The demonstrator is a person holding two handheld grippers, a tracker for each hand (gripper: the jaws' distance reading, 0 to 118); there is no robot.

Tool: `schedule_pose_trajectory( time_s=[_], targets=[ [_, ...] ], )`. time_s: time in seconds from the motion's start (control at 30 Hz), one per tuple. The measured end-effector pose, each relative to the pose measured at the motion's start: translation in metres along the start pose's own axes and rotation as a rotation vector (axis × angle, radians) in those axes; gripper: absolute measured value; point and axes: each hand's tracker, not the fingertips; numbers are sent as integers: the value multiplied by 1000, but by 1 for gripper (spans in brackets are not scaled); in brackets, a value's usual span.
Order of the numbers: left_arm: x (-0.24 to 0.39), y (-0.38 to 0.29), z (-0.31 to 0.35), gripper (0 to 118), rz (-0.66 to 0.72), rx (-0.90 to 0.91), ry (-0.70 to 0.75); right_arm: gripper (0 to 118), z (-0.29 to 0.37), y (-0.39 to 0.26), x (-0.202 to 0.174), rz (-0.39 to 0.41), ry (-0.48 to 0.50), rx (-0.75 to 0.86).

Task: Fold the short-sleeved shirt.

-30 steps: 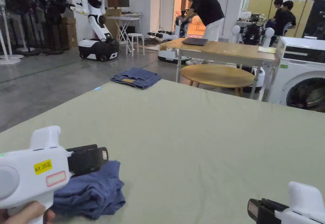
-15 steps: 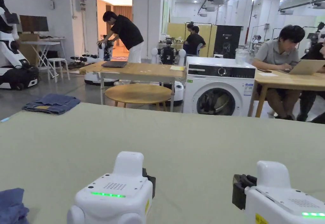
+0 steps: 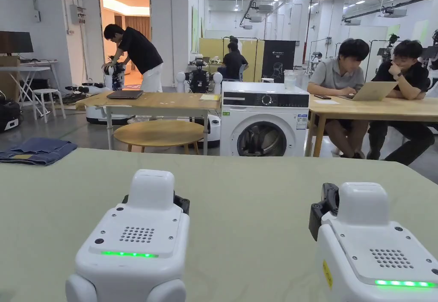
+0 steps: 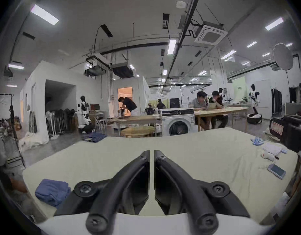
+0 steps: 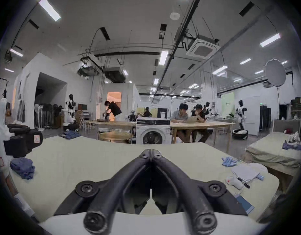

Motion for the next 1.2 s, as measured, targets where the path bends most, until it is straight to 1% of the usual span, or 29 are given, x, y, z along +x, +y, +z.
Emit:
schedule_pose_trajectory(
  time_s=[0.17, 0.3, 1.2],
  targets=[
    [-1, 1, 2, 0, -21, -4, 9, 0, 2, -2, -2, 12, 28, -10],
    [-4, 1, 3, 0, 8, -10, 10, 0, 2, 2, -2, 9, 35, -12],
    [-4, -7, -1, 0, -7, -23, 10, 0, 2, -2, -8, 12, 60, -38]
  ],
)
